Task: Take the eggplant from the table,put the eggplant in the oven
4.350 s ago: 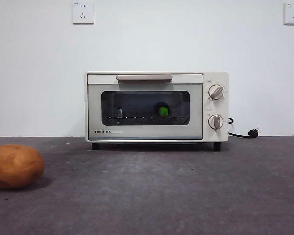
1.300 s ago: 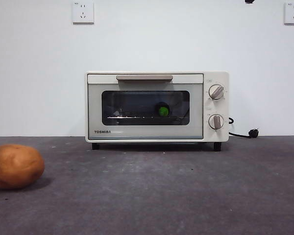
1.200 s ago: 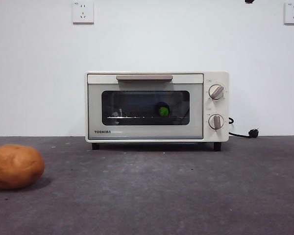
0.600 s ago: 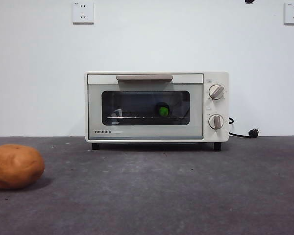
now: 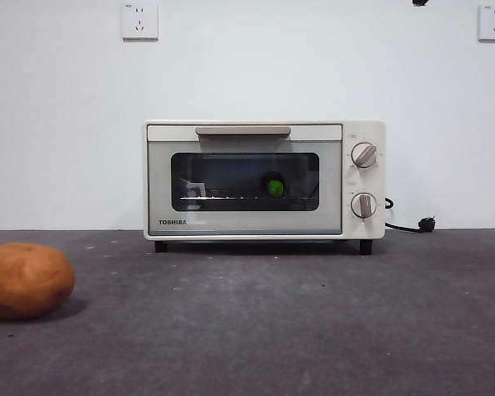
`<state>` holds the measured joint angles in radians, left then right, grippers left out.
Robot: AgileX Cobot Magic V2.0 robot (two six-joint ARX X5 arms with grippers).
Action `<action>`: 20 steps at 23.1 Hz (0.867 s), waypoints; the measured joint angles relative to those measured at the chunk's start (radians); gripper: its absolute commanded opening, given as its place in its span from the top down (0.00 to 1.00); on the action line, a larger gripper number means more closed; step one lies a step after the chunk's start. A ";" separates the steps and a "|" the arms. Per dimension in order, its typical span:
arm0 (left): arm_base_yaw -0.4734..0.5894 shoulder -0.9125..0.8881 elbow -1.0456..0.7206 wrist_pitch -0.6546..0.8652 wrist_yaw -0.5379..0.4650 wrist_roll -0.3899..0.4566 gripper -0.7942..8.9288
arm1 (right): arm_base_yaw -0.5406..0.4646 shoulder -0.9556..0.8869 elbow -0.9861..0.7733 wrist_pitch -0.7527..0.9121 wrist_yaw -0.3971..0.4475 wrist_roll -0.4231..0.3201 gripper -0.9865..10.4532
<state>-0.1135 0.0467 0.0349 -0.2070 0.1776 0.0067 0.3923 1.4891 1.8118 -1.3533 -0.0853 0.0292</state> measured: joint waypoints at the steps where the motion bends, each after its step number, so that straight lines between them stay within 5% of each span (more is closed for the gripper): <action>1: 0.000 0.002 0.000 0.000 0.000 0.000 0.92 | 0.000 0.000 0.000 0.000 0.000 0.000 0.91; 3: 0.000 0.006 0.000 0.000 0.000 0.000 0.92 | 0.000 0.000 0.000 0.000 0.014 -0.002 0.91; 7: 0.000 0.014 0.000 0.000 0.000 0.000 0.92 | 0.000 -0.101 0.000 0.022 0.186 -0.029 0.91; 11: 0.000 0.017 0.000 0.000 0.000 0.000 0.92 | -0.013 -0.336 0.000 0.145 0.189 -0.054 0.91; 20: 0.000 0.018 0.000 0.000 0.000 0.000 0.92 | -0.221 -0.719 0.001 0.195 0.226 -0.122 0.91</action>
<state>-0.1131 0.0643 0.0349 -0.2070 0.1776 0.0067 0.1711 0.7700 1.8126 -1.1587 0.1406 -0.0925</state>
